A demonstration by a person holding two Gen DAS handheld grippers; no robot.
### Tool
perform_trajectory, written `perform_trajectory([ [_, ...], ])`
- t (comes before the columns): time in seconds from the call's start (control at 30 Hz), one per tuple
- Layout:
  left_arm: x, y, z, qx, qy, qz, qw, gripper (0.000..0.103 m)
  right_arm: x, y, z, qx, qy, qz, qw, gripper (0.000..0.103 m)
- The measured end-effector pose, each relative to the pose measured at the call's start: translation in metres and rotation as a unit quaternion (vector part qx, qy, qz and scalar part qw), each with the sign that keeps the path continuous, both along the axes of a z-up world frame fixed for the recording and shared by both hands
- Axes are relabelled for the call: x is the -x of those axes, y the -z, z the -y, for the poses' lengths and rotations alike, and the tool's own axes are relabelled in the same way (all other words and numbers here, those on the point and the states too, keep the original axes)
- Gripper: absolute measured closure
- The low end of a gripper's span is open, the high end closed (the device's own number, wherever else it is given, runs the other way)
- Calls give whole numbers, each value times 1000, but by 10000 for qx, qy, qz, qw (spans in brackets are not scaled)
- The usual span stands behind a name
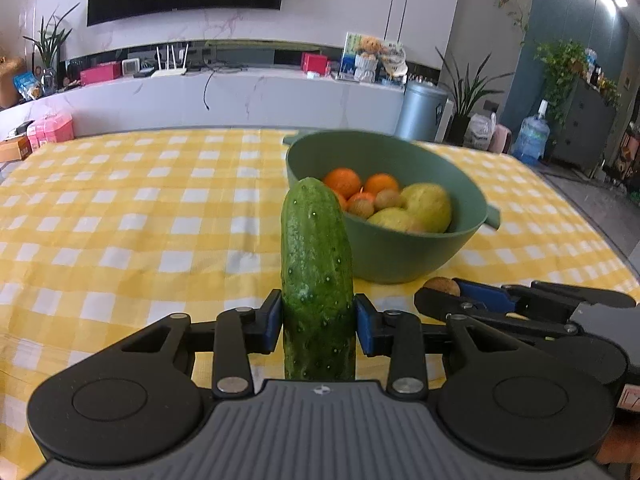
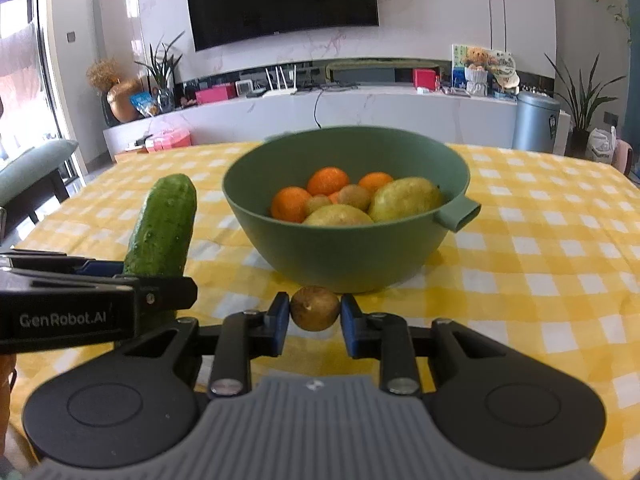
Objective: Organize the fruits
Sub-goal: 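Lift the cucumber and kiwi and carry both over the colander, then lower the cucumber and kiwi into the colander and open both tools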
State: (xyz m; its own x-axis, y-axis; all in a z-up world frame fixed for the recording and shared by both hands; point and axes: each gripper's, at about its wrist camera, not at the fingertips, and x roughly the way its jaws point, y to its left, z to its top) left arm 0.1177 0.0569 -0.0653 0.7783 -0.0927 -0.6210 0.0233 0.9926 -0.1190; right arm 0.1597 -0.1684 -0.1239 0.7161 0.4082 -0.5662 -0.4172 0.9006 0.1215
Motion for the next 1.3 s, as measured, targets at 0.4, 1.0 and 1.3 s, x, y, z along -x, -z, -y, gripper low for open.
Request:
perform_trajectory([
  [0.4, -3, -46, 4, 21, 91, 449, 9989, 62, 24, -42, 13, -242, -103, 688, 9973, 79],
  [1.0, -103, -69, 2, 1220, 240, 91, 9922, 62, -43, -76, 36, -229, -32, 801, 9965, 79],
  [1.3, -140, -37, -4, 1487, -39, -507, 9876, 62, -70, -65, 27, 119, -326, 615, 9975, 79],
])
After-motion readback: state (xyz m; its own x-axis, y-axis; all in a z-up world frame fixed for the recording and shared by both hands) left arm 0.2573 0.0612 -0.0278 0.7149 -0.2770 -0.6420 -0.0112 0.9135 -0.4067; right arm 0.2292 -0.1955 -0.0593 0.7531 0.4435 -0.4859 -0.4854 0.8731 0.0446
